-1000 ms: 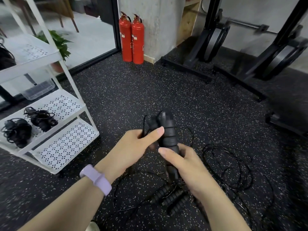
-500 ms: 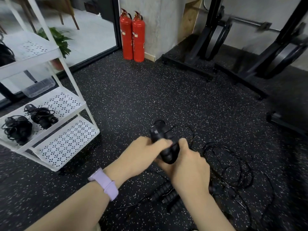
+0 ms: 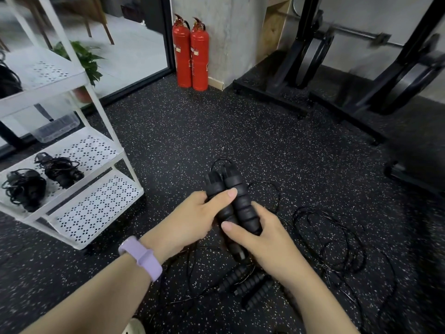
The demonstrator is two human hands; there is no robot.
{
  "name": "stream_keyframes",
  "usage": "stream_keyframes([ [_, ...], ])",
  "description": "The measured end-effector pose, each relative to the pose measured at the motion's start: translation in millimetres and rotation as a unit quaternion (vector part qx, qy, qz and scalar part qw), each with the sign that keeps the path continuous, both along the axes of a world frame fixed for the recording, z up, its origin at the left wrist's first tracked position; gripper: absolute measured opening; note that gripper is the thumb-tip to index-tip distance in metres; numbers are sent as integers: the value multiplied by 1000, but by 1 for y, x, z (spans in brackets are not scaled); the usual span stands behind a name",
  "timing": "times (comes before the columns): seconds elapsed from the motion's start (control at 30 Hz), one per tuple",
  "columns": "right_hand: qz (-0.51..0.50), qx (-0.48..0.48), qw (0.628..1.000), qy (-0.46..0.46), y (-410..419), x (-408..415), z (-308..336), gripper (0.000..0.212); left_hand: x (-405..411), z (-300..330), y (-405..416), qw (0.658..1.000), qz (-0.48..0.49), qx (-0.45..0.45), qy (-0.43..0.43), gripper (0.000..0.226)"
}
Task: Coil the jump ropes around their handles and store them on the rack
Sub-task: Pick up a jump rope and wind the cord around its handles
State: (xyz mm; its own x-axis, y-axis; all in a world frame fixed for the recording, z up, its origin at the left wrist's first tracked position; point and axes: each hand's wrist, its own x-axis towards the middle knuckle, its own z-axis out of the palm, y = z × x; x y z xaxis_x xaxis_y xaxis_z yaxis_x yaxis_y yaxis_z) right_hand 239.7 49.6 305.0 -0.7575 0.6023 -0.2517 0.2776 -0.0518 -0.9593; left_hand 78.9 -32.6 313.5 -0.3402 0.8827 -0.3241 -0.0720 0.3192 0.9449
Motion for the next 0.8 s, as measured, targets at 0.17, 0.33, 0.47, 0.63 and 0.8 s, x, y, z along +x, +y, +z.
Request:
stream_keyframes([
  [0.17,38,-173,982,63,-4,1,-4,37,-1,-1,-1,990,-47,34,125,49],
  [0.33,65,-80,995,14,-9,-5,-6,17,-2,-9,-5,965,-53,-62,249,92],
  [0.47,83,154,971,-162,-11,-4,-9,28,8,-11,-8,934,-54,-140,324,104],
  [0.63,65,335,920,-194,-34,-16,-16,36,14,-15,1,966,73,-150,197,69],
  [0.8,53,71,989,-119,-15,-8,-2,54,10,-5,2,988,99,-70,91,49],
])
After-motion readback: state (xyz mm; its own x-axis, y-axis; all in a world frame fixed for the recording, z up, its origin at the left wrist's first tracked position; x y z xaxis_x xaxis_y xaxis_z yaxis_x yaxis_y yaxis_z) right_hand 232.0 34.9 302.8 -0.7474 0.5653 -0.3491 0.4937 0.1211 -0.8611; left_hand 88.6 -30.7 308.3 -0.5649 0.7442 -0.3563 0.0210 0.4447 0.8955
